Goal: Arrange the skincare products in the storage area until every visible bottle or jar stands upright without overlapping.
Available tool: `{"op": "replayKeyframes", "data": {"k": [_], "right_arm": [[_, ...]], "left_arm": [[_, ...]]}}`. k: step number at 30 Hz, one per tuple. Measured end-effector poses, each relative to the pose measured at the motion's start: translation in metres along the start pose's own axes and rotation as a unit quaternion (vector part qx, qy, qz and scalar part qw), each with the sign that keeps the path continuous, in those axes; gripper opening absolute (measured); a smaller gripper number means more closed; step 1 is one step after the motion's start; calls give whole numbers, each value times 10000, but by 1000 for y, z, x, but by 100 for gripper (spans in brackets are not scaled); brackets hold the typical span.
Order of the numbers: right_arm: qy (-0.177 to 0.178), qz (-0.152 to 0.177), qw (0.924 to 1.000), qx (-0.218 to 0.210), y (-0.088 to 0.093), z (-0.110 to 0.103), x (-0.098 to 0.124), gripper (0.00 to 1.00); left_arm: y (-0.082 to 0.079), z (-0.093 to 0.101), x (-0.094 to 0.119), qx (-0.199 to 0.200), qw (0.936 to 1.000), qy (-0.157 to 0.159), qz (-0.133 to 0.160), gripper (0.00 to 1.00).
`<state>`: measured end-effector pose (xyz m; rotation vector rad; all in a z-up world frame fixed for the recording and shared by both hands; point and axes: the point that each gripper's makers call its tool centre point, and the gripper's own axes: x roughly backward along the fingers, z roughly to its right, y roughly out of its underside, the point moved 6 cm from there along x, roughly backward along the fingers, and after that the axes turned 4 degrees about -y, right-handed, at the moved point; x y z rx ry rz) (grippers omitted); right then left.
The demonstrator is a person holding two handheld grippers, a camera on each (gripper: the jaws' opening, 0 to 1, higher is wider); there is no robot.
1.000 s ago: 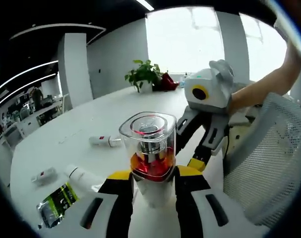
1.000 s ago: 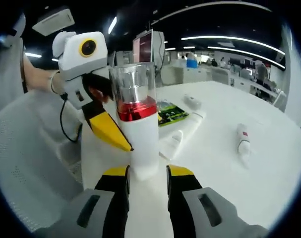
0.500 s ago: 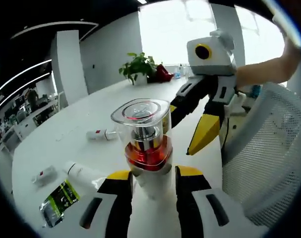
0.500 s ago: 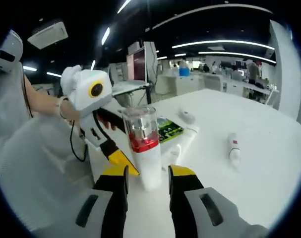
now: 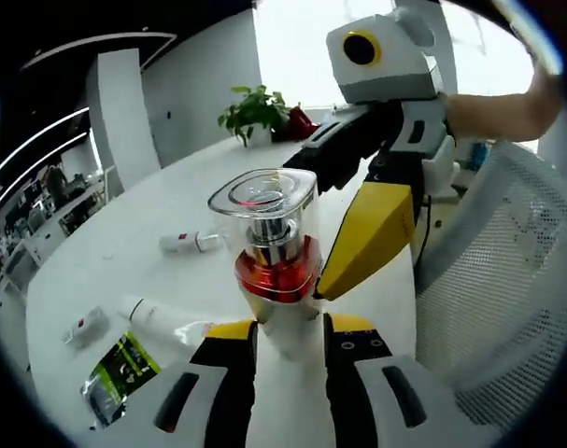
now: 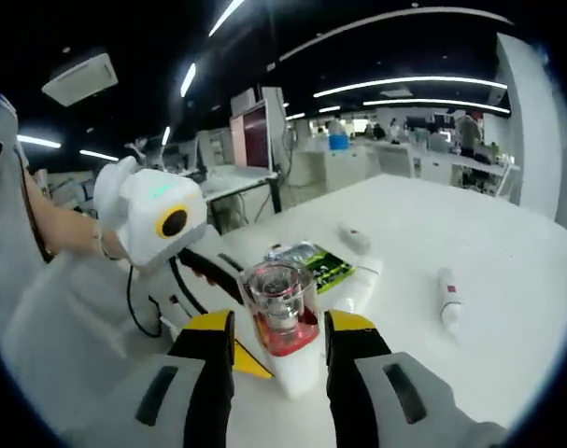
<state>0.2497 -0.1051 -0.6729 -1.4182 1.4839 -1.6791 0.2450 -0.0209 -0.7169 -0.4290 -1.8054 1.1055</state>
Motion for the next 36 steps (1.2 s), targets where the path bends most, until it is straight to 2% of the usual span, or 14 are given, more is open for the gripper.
{"op": "replayKeyframes", "data": {"k": [6,16,21,23,26,29,36], "right_arm": [[236,61,9996,-130,-8,-5,-1,38],[480,-3,9987,-173,-8,-5,-7,37],[587,-19,9982,-130,-8,-5,-11,37],[664,-64,9978,-19,-8,-2,-10,33],[648,-58,9979,-36,-7,-1,-10,32],[668,-50,9977,122,-7,-1,-9,31],[481,-73,9984,298,-7,2,-8,30]], "left_arm": [[-2,-1,5,41,10000,3,-43,21],[0,1,6,58,9998,21,-166,18],[0,1,6,53,9998,16,-180,18],[0,1,6,49,9998,18,-192,18],[1,1,5,75,9998,21,-184,18],[0,1,5,66,9998,11,-170,18],[-1,1,5,182,9997,43,-125,18]]}}
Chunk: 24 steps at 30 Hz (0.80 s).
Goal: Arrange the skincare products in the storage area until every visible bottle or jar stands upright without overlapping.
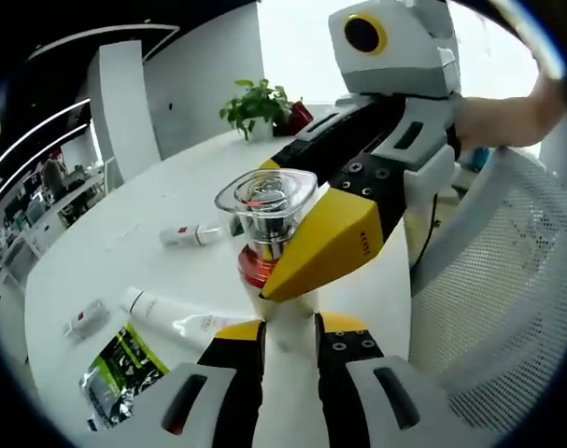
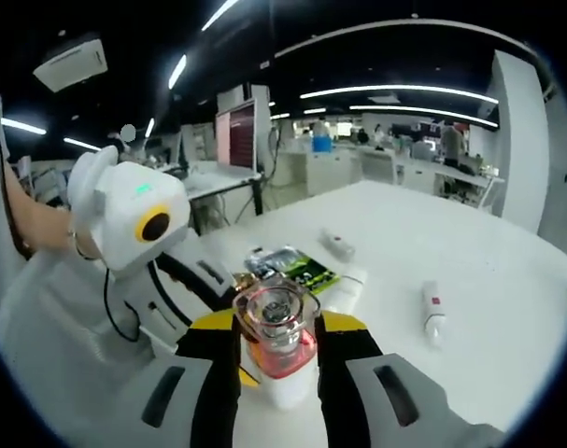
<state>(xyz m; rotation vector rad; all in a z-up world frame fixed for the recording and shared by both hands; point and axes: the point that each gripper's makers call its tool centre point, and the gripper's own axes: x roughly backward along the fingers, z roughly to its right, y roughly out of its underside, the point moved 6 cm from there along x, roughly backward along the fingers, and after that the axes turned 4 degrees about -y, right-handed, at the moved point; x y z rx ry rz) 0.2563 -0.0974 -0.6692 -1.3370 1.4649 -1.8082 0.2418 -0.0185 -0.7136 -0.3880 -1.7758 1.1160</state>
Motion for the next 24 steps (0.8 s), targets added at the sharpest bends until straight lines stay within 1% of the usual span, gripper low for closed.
{"op": "replayKeyframes", "data": {"k": [3,8,18,21,24], "right_arm": [[-51,14,10000,49,0,2,1,30],[-141,39,9998,115,0,8,2,30],[-193,50,9996,184,-1,29,6,30],[-181,66,9996,191,-1,40,7,30],[-175,96,9996,194,-1,46,7,30]], "left_arm": [[1,-2,0,122,9999,-9,6,19],[1,-4,1,155,9999,-55,-3,18],[-1,-6,2,206,9998,-74,19,18],[-1,-6,2,213,9997,-73,24,18],[-1,-6,2,215,9997,-75,21,18]]}}
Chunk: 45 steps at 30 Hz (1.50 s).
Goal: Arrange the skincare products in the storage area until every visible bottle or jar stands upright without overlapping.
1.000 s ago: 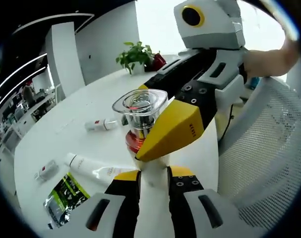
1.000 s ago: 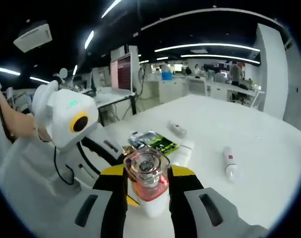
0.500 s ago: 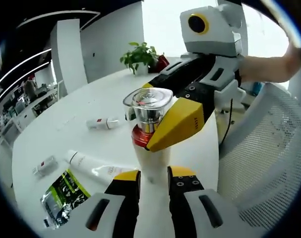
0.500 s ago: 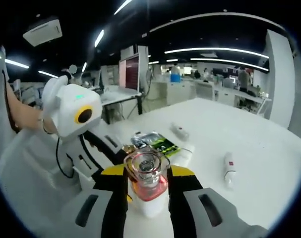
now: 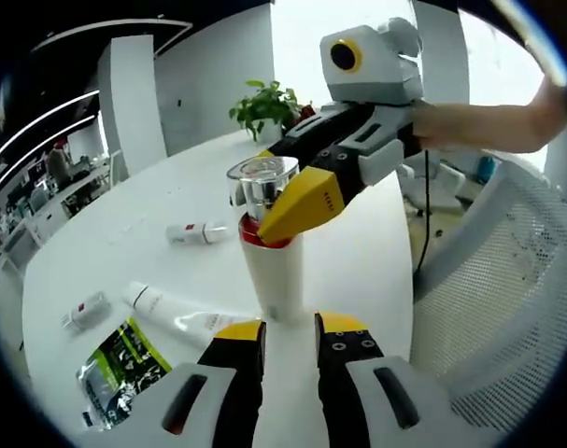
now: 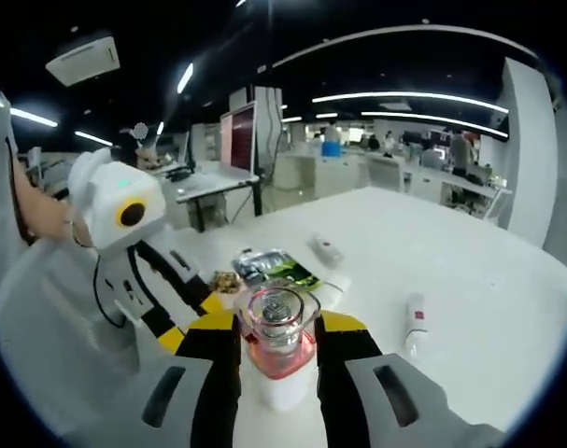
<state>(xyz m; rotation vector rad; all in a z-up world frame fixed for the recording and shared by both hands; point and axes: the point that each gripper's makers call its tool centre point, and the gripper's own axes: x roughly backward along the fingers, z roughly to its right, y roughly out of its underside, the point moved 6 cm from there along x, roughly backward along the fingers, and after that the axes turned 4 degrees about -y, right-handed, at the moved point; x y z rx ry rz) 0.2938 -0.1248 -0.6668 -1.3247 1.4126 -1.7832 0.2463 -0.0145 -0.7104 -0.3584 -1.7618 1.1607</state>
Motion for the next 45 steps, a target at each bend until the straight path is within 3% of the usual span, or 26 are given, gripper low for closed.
{"op": "replayKeyframes", "data": {"k": [30,45], "right_arm": [[-81,-50,9999,117,-3,47,-4,30],[-68,-74,9999,20,-3,51,-5,32]], "left_arm": [[0,-6,1,53,10000,-78,-14,17],[0,-7,1,50,9999,-87,-39,18]]}}
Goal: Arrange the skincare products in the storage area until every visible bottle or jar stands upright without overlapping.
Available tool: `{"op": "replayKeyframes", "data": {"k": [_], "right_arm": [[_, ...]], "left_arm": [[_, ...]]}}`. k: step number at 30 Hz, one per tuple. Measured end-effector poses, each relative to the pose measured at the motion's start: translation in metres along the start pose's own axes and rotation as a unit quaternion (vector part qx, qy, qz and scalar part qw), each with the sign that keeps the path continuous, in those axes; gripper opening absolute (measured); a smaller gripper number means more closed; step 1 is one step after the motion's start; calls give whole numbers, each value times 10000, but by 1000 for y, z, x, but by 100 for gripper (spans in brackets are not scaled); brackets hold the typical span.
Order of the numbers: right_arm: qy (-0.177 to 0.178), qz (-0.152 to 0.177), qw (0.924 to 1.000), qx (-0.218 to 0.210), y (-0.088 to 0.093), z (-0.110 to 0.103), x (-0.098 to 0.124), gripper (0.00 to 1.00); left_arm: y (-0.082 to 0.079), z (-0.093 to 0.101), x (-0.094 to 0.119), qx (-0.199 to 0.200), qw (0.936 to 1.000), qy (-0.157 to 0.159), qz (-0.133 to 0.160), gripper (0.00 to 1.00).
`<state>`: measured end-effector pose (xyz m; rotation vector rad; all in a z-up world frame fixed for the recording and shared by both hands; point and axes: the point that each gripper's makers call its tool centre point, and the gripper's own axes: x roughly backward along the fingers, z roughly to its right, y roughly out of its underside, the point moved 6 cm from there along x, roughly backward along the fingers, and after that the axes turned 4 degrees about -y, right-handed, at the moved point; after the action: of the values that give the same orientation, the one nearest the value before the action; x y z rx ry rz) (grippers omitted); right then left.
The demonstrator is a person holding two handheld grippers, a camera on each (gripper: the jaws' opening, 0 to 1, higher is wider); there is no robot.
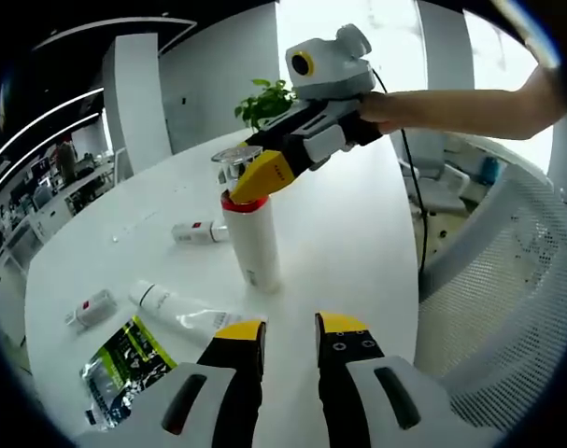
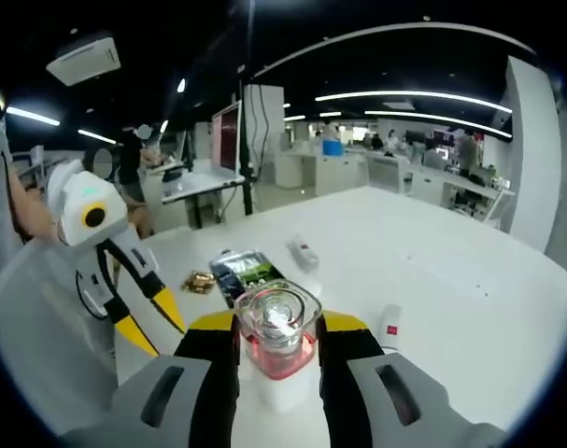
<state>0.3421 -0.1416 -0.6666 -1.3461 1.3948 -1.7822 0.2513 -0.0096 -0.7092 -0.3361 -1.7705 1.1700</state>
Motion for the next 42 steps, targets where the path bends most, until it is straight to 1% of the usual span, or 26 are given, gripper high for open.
{"op": "replayKeyframes", "data": {"k": [7,11,15,19,22,27,33,34,36,38,39,41,42], "right_arm": [[82,28,10000,3,-5,0,5,36],[154,73,9998,45,-12,-4,10,37],[250,149,9995,110,-23,-4,15,38],[316,237,9990,191,-39,-10,19,39],[355,253,9986,290,-51,-20,18,39],[327,280,9982,411,-66,-31,13,40],[270,180,9983,494,-72,-52,6,41],[266,185,9983,493,-73,-52,5,41],[242,233,9985,431,-74,-59,6,41],[246,236,9986,395,-74,-63,6,42],[254,232,9986,390,-74,-65,7,43],[284,214,9986,391,-72,-69,9,43],[330,224,9985,381,-70,-72,12,43]], "left_arm": [[-1,-1,1,7,10000,-26,0,19],[-1,-3,2,16,10000,-50,5,19],[1,-13,5,114,9997,-212,-12,20],[1,-21,9,226,9993,-312,1,20],[1,-27,13,275,9988,-406,15,20],[2,-40,21,446,9969,-649,35,21],[6,-51,31,521,9951,-846,6,23],[6,-53,33,550,9946,-885,29,23],[6,-53,38,593,9940,-921,29,23],[4,-56,44,603,9927,-1040,103,25],[3,-56,46,615,9926,-1037,112,25],[2,-58,49,705,9916,-1072,189,25],[1,-58,51,701,9910,-1126,165,25]]}}
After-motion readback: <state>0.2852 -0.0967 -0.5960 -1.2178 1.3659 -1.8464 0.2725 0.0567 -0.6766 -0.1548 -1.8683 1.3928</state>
